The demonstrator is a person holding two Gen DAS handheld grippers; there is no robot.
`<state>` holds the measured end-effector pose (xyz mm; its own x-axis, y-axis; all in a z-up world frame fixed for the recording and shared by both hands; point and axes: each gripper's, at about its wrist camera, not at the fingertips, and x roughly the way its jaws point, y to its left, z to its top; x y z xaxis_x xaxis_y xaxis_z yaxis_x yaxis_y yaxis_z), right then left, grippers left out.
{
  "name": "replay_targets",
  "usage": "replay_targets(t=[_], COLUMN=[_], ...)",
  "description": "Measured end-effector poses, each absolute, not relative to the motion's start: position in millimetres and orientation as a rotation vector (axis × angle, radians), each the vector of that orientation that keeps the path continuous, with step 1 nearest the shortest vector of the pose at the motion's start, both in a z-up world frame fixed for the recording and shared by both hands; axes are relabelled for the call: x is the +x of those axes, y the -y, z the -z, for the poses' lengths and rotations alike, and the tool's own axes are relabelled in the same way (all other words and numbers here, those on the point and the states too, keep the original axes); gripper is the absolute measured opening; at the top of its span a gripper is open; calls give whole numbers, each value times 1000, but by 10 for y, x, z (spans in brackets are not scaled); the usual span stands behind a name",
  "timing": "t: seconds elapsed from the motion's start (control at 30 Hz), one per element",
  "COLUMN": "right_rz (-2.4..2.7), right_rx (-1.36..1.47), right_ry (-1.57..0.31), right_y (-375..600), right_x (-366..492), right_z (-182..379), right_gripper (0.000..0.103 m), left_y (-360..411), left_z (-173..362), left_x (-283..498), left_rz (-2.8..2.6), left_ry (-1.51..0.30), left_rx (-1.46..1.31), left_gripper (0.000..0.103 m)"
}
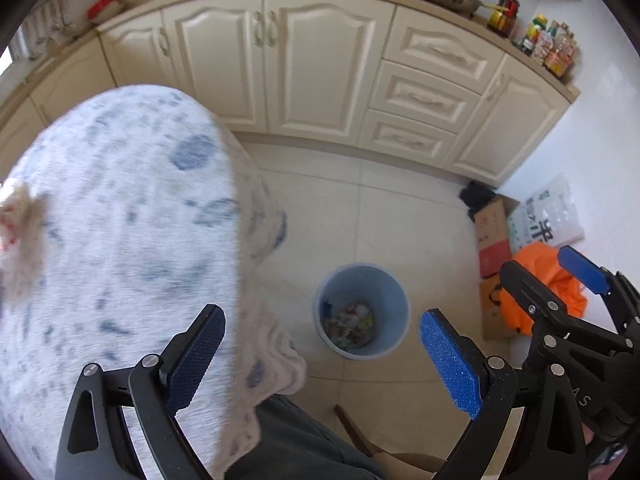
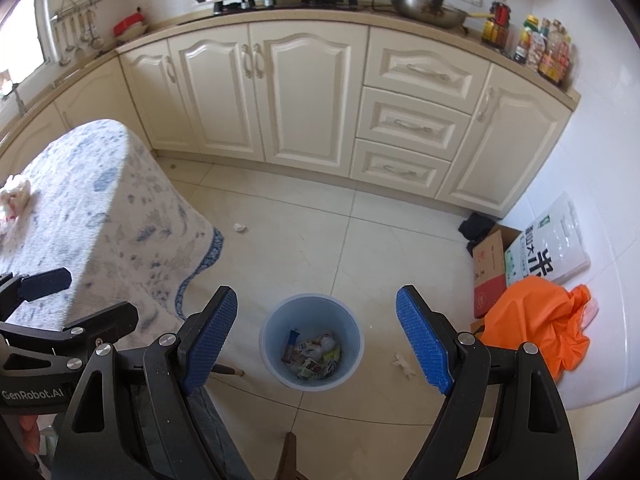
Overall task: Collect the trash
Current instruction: 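Move both open tools back to the table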
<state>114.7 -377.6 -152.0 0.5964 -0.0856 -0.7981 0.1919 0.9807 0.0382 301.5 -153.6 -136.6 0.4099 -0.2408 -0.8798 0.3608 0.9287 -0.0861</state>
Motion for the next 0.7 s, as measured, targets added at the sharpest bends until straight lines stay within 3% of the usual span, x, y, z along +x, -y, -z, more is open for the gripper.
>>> replay_targets(t=[0.7], right_rz=[-105], right_rx=[0], right_ry=[-878], right_y=[2512], right_x=[1420], right_z=[1175], right_gripper=[84], left_y=[-65], left_z=[761], left_x=[2413], left_rz=[59], left_ry=[-962], left_rx=[-9], left_gripper=[100])
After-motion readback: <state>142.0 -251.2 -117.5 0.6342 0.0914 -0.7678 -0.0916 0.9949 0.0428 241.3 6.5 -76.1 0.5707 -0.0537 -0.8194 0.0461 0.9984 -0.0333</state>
